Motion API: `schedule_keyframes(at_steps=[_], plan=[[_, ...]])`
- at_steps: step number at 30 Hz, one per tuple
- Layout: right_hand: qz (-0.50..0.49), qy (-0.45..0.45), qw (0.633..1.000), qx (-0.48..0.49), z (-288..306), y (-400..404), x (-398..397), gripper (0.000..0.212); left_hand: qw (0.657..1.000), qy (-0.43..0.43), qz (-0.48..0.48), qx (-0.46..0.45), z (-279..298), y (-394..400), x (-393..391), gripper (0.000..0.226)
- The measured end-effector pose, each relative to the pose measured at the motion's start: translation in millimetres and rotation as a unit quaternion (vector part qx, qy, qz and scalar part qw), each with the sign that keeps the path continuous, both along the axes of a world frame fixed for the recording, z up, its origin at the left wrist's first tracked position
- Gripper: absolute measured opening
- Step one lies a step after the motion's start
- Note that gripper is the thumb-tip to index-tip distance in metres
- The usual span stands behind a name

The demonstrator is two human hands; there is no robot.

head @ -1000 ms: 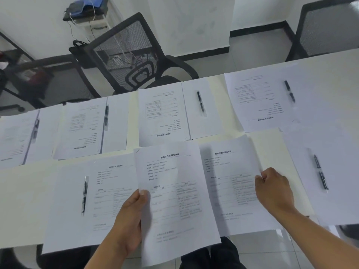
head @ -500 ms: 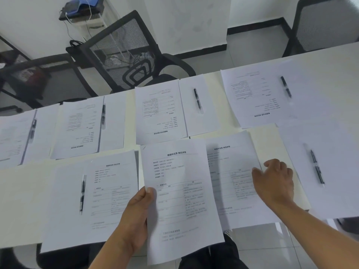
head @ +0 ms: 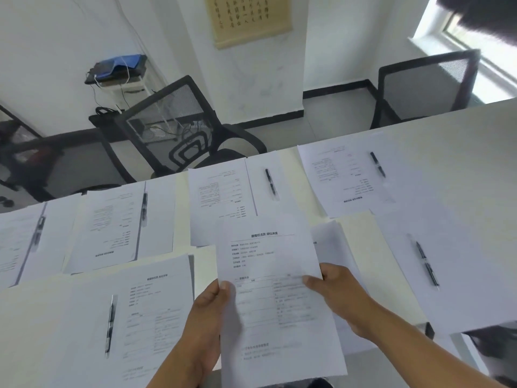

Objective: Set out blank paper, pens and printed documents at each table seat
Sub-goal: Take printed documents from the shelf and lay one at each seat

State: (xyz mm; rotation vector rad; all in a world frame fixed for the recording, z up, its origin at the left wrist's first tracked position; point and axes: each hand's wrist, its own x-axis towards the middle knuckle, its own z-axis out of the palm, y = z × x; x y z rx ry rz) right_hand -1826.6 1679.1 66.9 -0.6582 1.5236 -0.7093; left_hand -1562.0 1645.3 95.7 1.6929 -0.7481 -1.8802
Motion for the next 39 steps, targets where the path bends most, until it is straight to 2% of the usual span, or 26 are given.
schedule_keyframes(at_steps=[3,7,15,22,27,34,39], plan=[[-0.006,0.049,0.998,-0.024,6,2,1,0.020,0.994,-0.090,-0.041,-0.051,1,-3,-5,0.034],[-0.029,0.140,0.989,-0.029,15,8,-6,0.041,0.978,-0.165,-0.067,-0.109,-7,-14,-12,0.044],[-0.080,0.225,0.970,-0.041,41,26,-41,0.042,0.979,-0.110,-0.099,-0.139,0,-25,-58,0.051],[-0.119,0.238,0.963,-0.044,57,32,-102,0.046,0.978,-0.092,-0.109,-0.153,8,-24,-121,0.055],[-0.097,0.226,0.968,-0.050,53,39,-161,0.042,0.977,-0.111,-0.099,-0.154,2,-15,-180,0.057],[-0.061,0.237,0.969,-0.013,31,48,-285,0.043,0.987,-0.115,-0.070,-0.087,-15,7,-291,0.052],[-0.046,0.247,0.968,0.003,15,57,-357,0.035,0.985,-0.116,-0.104,-0.074,-34,15,-359,0.055]])
